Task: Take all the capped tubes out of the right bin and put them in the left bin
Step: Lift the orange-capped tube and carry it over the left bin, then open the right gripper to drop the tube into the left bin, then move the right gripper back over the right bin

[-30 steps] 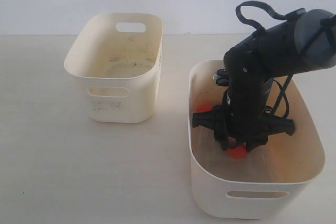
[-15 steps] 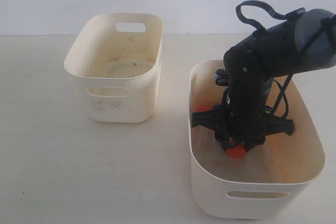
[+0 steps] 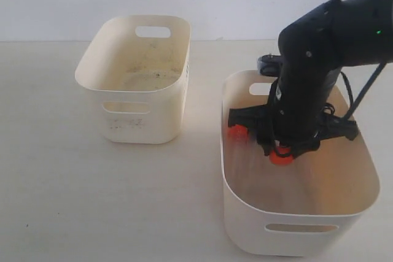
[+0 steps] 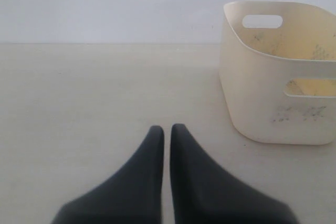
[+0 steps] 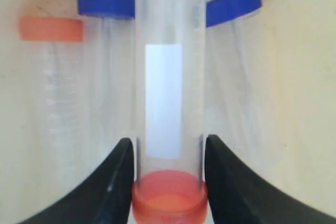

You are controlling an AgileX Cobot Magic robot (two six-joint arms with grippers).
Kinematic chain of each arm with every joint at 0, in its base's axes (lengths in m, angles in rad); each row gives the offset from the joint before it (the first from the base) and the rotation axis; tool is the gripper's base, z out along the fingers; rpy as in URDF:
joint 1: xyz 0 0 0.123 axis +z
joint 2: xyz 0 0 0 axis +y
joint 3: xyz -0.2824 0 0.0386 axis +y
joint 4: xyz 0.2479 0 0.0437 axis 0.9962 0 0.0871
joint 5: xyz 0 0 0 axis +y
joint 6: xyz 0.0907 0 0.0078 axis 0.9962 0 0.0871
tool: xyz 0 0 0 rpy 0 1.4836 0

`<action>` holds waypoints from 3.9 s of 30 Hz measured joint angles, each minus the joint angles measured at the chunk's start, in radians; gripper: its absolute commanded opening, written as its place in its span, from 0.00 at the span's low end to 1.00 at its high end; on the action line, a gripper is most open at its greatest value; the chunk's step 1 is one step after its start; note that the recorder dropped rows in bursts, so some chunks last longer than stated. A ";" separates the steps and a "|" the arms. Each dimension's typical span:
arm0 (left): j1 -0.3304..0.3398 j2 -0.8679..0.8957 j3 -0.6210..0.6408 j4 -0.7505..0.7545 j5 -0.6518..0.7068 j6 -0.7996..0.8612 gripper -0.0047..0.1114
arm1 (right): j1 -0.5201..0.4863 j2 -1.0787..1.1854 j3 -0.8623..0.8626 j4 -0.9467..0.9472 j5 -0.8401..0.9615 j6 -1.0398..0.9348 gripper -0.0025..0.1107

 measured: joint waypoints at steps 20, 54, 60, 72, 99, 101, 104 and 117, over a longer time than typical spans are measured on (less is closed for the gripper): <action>0.000 0.000 0.000 0.000 0.000 0.000 0.08 | 0.000 -0.388 -0.002 0.008 -0.112 -0.099 0.02; 0.000 0.000 0.000 0.000 0.000 0.000 0.08 | 0.141 0.279 -0.699 0.308 -0.290 -0.422 0.53; 0.000 0.000 0.000 0.000 0.000 0.000 0.08 | 0.141 0.281 -0.699 0.299 -0.259 -0.423 0.47; 0.000 0.000 0.000 0.000 0.000 0.000 0.08 | 0.141 0.105 -0.699 0.110 -0.034 -0.356 0.08; 0.000 0.000 0.000 0.000 0.000 0.000 0.08 | 0.107 -0.229 -0.065 -0.040 -0.014 -0.131 0.02; 0.000 0.000 0.000 0.000 0.000 0.000 0.08 | 0.083 -0.233 -0.059 -0.021 -0.012 -0.143 0.02; 0.000 0.000 0.000 0.000 0.000 0.000 0.08 | 0.043 -0.235 -0.049 0.005 -0.012 -0.169 0.02; 0.000 0.000 0.000 0.000 0.000 0.000 0.08 | -0.012 -0.187 -0.044 0.148 -0.036 -0.257 0.02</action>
